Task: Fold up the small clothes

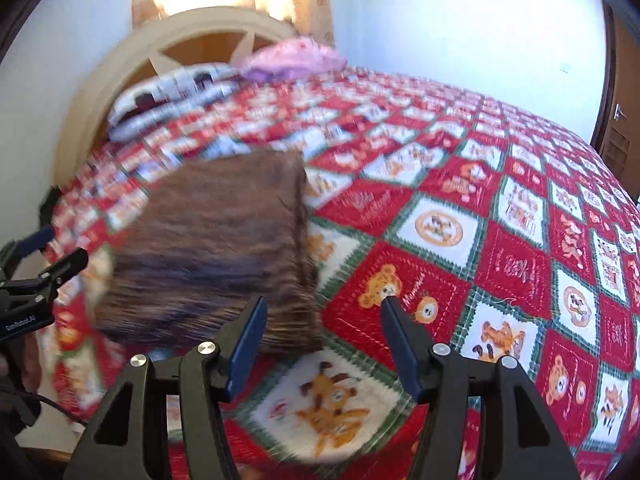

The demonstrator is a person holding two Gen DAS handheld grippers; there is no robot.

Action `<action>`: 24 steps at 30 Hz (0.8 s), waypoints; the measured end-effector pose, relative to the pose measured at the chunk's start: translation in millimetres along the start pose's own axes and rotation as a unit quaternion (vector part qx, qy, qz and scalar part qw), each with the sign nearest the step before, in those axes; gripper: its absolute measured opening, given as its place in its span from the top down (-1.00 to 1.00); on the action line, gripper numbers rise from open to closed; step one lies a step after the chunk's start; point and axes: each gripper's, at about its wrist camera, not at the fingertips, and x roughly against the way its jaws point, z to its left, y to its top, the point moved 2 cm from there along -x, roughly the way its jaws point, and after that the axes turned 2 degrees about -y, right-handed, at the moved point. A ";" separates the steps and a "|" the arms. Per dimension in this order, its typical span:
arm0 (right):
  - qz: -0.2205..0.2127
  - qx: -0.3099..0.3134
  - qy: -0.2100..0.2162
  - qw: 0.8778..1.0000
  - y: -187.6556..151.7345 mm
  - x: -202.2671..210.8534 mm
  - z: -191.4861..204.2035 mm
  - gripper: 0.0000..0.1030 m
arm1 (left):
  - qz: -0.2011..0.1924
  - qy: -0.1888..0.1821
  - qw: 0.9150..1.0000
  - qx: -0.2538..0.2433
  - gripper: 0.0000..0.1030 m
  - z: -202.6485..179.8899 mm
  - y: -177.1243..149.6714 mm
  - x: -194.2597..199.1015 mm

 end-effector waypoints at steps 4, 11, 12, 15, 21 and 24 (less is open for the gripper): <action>-0.044 0.005 -0.002 0.999 2.6 30.6 13.2 -0.17 | -0.050 0.000 0.999 -0.008 -1.00 -2.7 13.8 34.4; -0.092 0.010 -0.011 0.996 12.3 64.3 22.2 -0.17 | -0.074 -0.021 0.997 -0.015 -1.00 -11.1 23.9 51.7; -0.095 0.010 -0.011 0.995 12.9 67.3 22.8 -0.17 | -0.075 -0.022 0.997 -0.016 -1.00 -11.9 24.0 52.7; -0.100 0.009 -0.012 0.995 13.3 72.4 24.6 -0.17 | -0.078 -0.026 0.996 -0.015 -1.00 -13.3 24.7 56.0; -0.104 0.013 -0.009 0.994 11.9 77.8 31.2 -0.17 | -0.080 -0.027 0.996 -0.013 -1.00 -13.1 25.7 58.6; -0.106 0.016 -0.008 0.994 10.7 79.7 33.5 -0.18 | -0.082 -0.027 0.996 -0.013 -1.00 -14.4 26.3 60.4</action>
